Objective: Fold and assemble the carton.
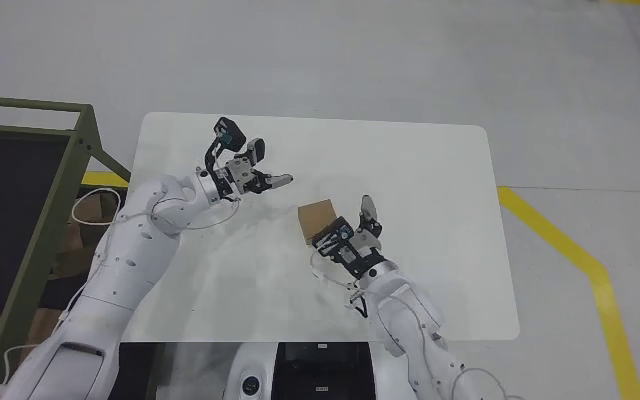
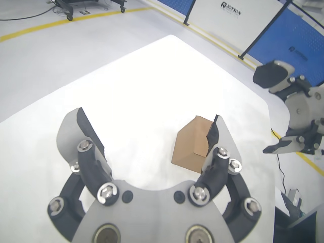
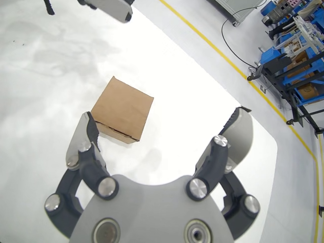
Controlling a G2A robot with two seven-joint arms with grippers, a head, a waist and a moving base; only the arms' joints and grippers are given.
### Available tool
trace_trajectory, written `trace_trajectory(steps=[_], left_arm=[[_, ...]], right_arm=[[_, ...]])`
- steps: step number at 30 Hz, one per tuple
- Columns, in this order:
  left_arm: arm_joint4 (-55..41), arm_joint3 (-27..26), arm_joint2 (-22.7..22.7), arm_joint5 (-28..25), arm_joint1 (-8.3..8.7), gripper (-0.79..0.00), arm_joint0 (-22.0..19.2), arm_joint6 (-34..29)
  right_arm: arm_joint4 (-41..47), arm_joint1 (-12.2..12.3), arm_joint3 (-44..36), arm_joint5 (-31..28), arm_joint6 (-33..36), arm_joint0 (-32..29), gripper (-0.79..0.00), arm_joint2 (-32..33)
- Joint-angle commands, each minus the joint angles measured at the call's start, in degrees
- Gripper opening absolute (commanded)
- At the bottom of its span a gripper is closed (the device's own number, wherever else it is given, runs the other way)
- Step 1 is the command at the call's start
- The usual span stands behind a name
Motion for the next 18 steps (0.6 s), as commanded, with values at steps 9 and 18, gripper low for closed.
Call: trace_trajectory(steps=[9, 18], left_arm=[[-0.06, -0.29, -0.28, 0.14, 0.02, 0.000, 0.25, 0.66], [-0.06, -0.29, -0.28, 0.14, 0.02, 0.000, 0.25, 0.66]], right_arm=[[3.23, -0.32, 7.32, 9.80, -9.97, -3.00, 0.000, -2.77], [3.02, -0.30, 8.46, 9.61, -10.45, -2.72, 0.000, -2.98]])
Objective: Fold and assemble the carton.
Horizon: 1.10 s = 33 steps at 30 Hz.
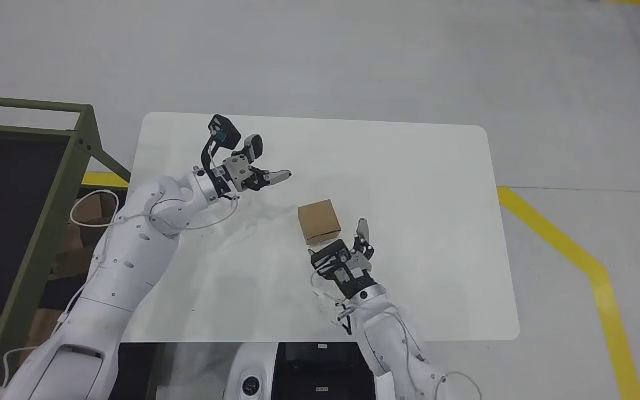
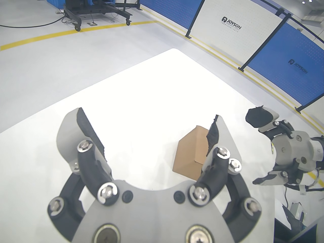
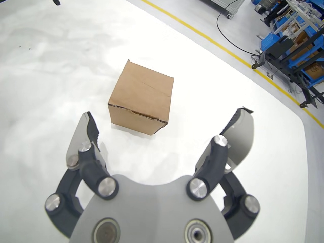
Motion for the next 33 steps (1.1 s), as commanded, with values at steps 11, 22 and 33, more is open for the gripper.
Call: trace_trajectory(steps=[11, 22, 33], left_arm=[[0.00, 0.00, 0.00, 0.00, 0.00, 0.000, 0.00, 0.00], [0.00, 0.00, 0.00, 0.00, 0.00, 0.000, 0.00, 0.00], [0.00, 0.00, 0.00, 0.00, 0.00, 0.000, 0.00, 0.00]], right_arm=[[3.75, -1.59, 7.52, 11.72, -7.01, 1.09, 0.000, -5.16], [9.06, -3.05, 12.10, 18.36, -11.87, 2.81, 0.000, -7.58], [11.68, -3.53, 15.67, 17.90, -12.89, 5.09, 0.000, -7.16]])
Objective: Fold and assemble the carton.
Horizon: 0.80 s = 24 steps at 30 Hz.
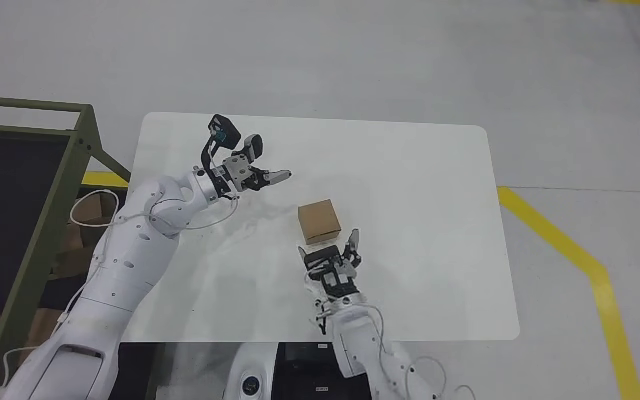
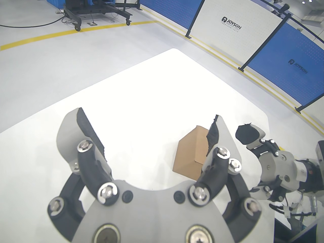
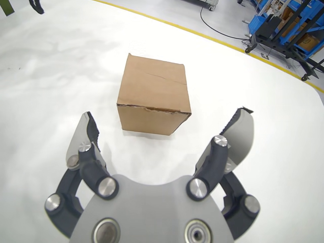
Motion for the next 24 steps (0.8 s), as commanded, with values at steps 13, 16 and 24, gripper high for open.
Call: trace_trajectory(steps=[13, 16, 24], left_arm=[[0.00, 0.00, 0.00, 0.00, 0.00, 0.000, 0.00, 0.00], [0.00, 0.00, 0.00, 0.00, 0.00, 0.000, 0.00, 0.00], [0.00, 0.00, 0.00, 0.00, 0.00, 0.000, 0.00, 0.00]], right_arm=[[10.65, -2.50, 10.30, 1.68, -8.46, 6.20, 0.000, -1.32], [13.10, -3.27, 12.31, 3.57, -9.30, 7.40, 0.000, -1.56], [17.35, -4.70, 16.81, 3.35, -11.63, 10.56, 0.000, -1.98]])
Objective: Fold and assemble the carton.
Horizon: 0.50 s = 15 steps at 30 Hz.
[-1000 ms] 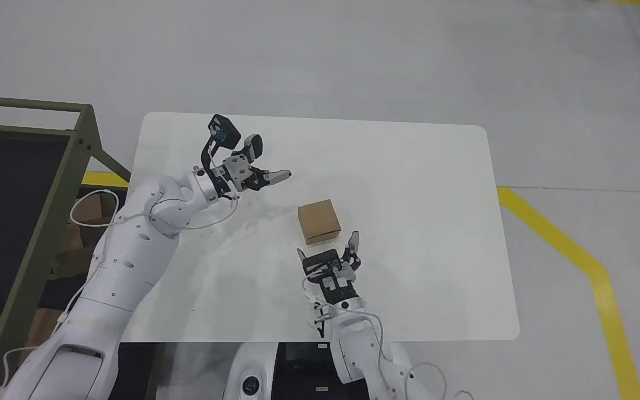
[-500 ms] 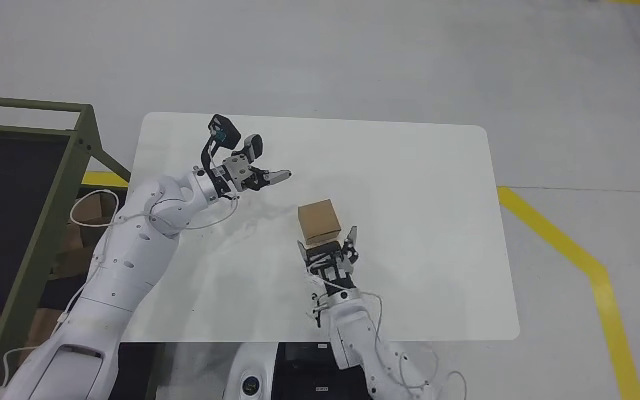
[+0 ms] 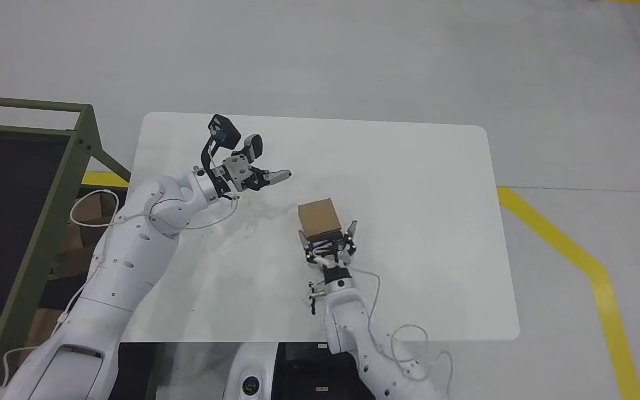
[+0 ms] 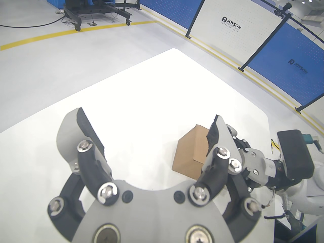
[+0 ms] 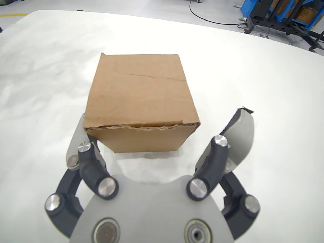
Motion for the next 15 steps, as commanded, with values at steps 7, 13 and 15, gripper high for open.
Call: trace_trajectory(steps=[7, 13, 15], left_arm=[[0.00, 0.00, 0.00, 0.00, 0.00, 0.000, 0.00, 0.00], [0.00, 0.00, 0.00, 0.00, 0.00, 0.000, 0.00, 0.00], [0.00, 0.00, 0.00, 0.00, 0.00, 0.000, 0.00, 0.00]], right_arm=[[2.55, -0.81, 3.28, -3.41, -2.12, 2.46, 0.000, 0.09], [3.53, -1.07, 4.44, -4.13, -2.91, 2.98, -0.095, 0.77], [3.89, -1.14, 4.72, -4.50, -3.20, 3.08, -0.105, 1.03]])
